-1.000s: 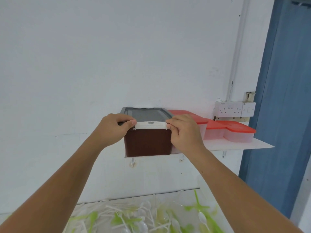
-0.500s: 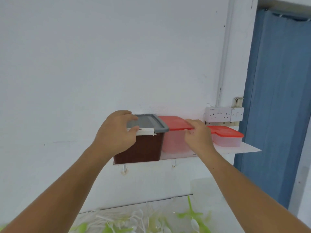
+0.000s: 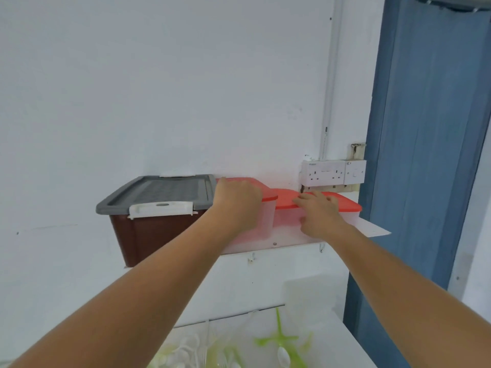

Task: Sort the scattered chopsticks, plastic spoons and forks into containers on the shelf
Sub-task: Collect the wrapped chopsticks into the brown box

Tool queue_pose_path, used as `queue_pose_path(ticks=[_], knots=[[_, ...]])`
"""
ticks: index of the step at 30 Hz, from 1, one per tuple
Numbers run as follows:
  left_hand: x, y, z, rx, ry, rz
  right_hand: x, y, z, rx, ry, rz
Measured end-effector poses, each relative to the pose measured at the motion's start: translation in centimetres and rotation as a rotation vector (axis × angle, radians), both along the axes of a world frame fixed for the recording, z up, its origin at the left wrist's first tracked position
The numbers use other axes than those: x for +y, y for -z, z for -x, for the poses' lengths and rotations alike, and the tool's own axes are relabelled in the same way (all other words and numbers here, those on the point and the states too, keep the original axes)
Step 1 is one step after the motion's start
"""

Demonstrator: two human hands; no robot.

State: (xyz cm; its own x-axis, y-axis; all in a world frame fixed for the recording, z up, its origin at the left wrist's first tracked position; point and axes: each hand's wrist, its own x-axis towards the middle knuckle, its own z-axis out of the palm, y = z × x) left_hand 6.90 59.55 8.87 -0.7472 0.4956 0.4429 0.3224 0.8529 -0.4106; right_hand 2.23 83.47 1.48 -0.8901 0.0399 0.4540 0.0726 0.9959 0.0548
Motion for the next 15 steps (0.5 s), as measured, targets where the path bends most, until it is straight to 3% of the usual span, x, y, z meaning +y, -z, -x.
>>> queue_pose_path(ticks=[9,15], knots=[[0.8,0.8,0.7,0.047,-0.007,0.092,0.7,1.1,3.2,0.153,-0.079,-0.234],[-0.1,1.0,-0.9,0.087,0.065,0.114,1.3,1.3,2.0,0.190,-0.130,-0.284]])
